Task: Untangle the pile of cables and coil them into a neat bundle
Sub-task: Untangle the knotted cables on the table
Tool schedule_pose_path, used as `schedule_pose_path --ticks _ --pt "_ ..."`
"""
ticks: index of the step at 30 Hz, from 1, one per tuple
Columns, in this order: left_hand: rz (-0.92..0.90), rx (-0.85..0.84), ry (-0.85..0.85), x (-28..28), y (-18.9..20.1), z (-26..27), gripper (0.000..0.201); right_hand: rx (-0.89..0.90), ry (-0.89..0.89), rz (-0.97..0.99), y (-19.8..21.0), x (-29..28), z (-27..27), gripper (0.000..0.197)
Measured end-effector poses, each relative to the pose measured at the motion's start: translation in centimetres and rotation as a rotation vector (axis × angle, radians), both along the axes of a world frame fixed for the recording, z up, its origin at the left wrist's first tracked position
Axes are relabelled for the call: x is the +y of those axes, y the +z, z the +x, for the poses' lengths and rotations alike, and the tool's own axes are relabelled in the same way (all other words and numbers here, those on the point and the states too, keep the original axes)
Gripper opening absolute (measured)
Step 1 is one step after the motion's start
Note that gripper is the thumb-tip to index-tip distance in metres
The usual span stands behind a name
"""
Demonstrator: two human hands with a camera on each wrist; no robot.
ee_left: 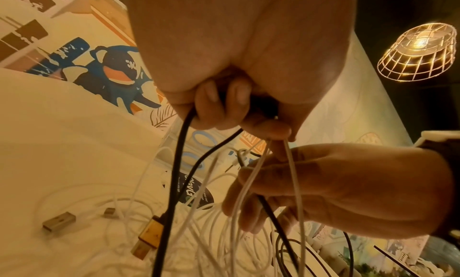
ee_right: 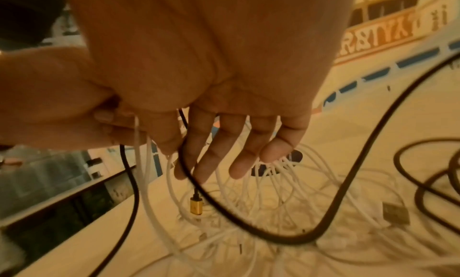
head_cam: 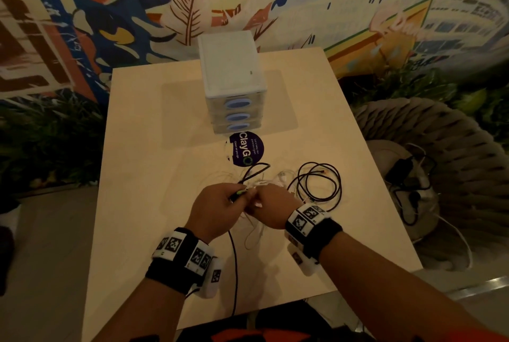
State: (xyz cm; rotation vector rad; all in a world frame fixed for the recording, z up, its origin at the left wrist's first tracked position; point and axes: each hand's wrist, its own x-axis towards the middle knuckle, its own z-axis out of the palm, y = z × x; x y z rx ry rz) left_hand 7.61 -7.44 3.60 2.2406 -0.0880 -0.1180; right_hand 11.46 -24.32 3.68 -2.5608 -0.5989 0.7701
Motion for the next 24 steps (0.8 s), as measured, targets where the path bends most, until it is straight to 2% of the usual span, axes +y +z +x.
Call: schedule_pose_path --ticks 2,3,7,10,14,19,20,22,24 --pt "0.016 -0.030 0.061 0.3 0.0 0.0 0.037 0.088 -0.032 0.072 0.0 -0.3 0.1 0.030" --pt "0.027 -0.049 0.115 0.5 0.0 0.1 0.036 0.116 -0.042 0.101 0.0 -0.5 0.2 0.026" --pt "0.042 -0.042 0.316 1.7 -0.2 0.5 0.030 0.129 -0.081 0.139 0.9 -3.1 0.5 0.028" --pt "0.042 0.002 0.415 2.6 -0.7 0.8 0.031 0.062 -0.125 0.178 1.8 -5.9 1.0 0.032" --pt "0.108 0.082 0.447 3.4 -1.3 1.1 0.035 -0.047 -0.316 0.287 2.3 -9.3 2.2 0.031" --pt "0.226 0.210 0.454 3.6 -2.5 1.0 0.044 -0.102 -0.523 0.537 3.7 -10.6 2.6 0.017" --pt "0.223 0.242 0.462 3.9 -2.8 1.0 0.042 -0.124 -0.549 0.594 4.2 -10.8 2.6 0.019" --pt "0.241 0.308 0.450 4.8 -3.4 1.0 0.041 -0.163 -0.561 0.664 4.9 -11.0 2.4 0.038" --pt "0.282 0.369 0.410 5.5 -3.7 1.1 0.042 -0.202 -0.542 0.644 5.4 -11.1 2.3 0.053"
